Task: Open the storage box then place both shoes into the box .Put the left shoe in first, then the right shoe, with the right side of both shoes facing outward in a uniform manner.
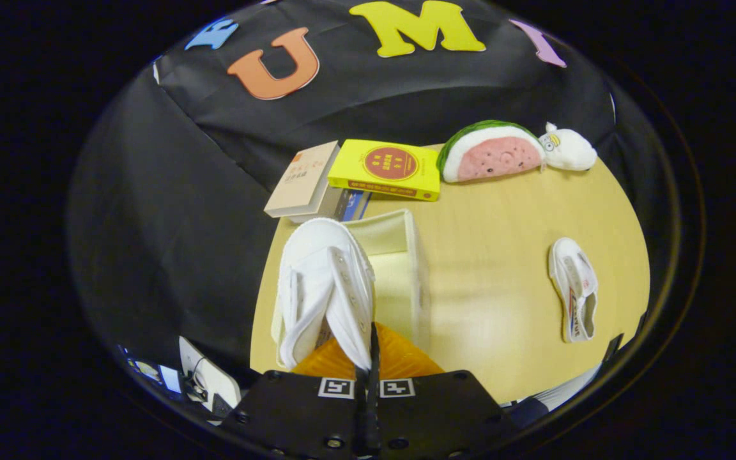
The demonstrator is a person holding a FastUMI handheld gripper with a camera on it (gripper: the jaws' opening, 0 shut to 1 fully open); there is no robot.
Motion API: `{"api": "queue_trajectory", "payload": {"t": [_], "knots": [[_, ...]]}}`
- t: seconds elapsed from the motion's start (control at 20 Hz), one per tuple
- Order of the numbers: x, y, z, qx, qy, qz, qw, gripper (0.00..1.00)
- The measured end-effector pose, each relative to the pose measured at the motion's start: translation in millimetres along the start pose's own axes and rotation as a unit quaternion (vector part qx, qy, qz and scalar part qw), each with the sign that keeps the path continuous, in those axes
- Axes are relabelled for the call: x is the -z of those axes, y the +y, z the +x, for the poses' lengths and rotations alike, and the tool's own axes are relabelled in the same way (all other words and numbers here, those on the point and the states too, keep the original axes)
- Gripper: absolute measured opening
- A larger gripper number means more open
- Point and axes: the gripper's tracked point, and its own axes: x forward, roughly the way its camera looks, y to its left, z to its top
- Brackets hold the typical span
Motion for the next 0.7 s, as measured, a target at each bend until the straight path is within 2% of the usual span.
{"api": "queue_trajectory", "payload": {"t": [0.3, 0.7], "knots": [[-4, 28, 62, 0.033, -0.018, 0.081, 0.996, 0.0], [-19, 32, 95, 0.044, -0.036, 0.145, 0.988, 0.0]]}}
